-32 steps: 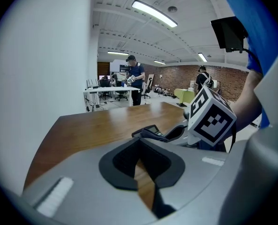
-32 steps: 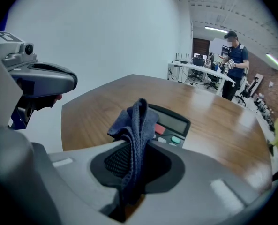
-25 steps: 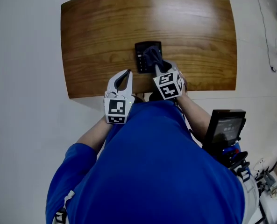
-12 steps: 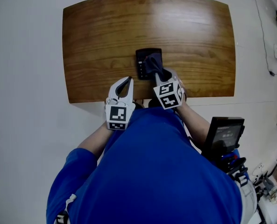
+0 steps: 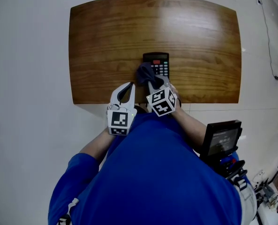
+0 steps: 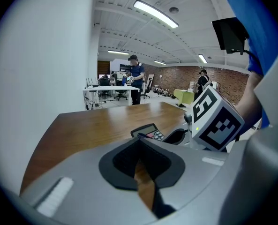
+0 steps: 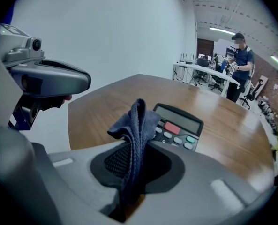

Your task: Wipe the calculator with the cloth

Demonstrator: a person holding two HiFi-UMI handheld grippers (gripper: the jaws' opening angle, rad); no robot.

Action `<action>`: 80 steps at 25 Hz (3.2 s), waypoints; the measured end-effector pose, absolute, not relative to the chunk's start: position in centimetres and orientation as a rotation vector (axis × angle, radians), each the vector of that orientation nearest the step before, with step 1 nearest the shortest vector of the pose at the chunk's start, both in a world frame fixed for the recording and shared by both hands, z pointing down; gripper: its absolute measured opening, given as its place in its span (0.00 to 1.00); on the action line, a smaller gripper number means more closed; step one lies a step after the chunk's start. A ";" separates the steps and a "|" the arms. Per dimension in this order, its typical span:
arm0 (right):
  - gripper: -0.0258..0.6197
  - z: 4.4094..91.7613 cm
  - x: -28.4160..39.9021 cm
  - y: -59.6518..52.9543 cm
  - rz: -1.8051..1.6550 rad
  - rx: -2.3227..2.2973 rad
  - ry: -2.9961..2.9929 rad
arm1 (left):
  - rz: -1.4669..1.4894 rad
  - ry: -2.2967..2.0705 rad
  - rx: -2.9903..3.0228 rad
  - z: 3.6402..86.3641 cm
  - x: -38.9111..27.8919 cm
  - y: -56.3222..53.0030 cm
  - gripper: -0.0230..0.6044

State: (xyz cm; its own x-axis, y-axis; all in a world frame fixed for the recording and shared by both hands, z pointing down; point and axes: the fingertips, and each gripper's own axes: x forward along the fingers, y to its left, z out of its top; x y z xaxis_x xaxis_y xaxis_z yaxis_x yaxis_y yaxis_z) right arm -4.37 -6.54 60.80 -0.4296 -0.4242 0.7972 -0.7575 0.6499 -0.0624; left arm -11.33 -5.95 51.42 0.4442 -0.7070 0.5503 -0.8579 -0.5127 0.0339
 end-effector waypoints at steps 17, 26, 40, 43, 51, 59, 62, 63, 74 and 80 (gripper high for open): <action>0.14 62.3 4.3 -7.4 0.600 1.131 -1.938 | 0.691 -1.239 2.465 52.7 -8.5 -6.7 0.05; 0.14 63.2 6.6 -7.2 0.615 1.179 -1.885 | 0.687 -1.218 2.486 53.0 -7.8 -6.8 0.05; 0.14 61.3 4.0 -8.1 0.594 1.131 -1.929 | 0.681 -1.244 2.471 51.6 -9.3 -6.9 0.05; 0.14 61.4 3.7 -7.4 0.606 1.115 -1.926 | 0.682 -1.239 2.475 51.7 -9.6 -6.9 0.05; 0.14 62.3 3.2 -4.6 0.644 1.053 -1.891 | 0.676 -1.205 2.511 51.8 -9.6 -6.4 0.05; 0.14 59.8 2.4 -2.9 0.611 1.142 -1.891 | 0.644 -1.179 2.559 50.6 -10.4 -4.9 0.05; 0.14 58.7 2.6 -3.0 0.558 1.188 -1.899 | 0.610 -1.159 2.579 50.6 -9.8 -5.2 0.05; 0.14 58.3 2.5 -2.8 0.544 1.202 -1.899 | 0.600 -1.152 2.589 50.5 -9.6 -5.2 0.05; 0.14 51.7 2.0 0.8 0.404 1.323 -1.981 | 0.493 -1.131 2.672 47.4 -7.6 -1.6 0.05; 0.14 48.4 3.2 3.5 0.328 1.346 -2.062 | 0.439 -1.220 2.703 44.7 -5.8 1.0 0.05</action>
State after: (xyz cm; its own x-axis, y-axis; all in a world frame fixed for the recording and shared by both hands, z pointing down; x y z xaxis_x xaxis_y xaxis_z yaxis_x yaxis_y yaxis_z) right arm 3.15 3.54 48.39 -0.2656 -0.7253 0.6351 -0.8864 0.4428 0.1349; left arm -5.84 1.05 44.73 0.6278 -0.7090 0.3211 -0.7511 -0.6601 0.0110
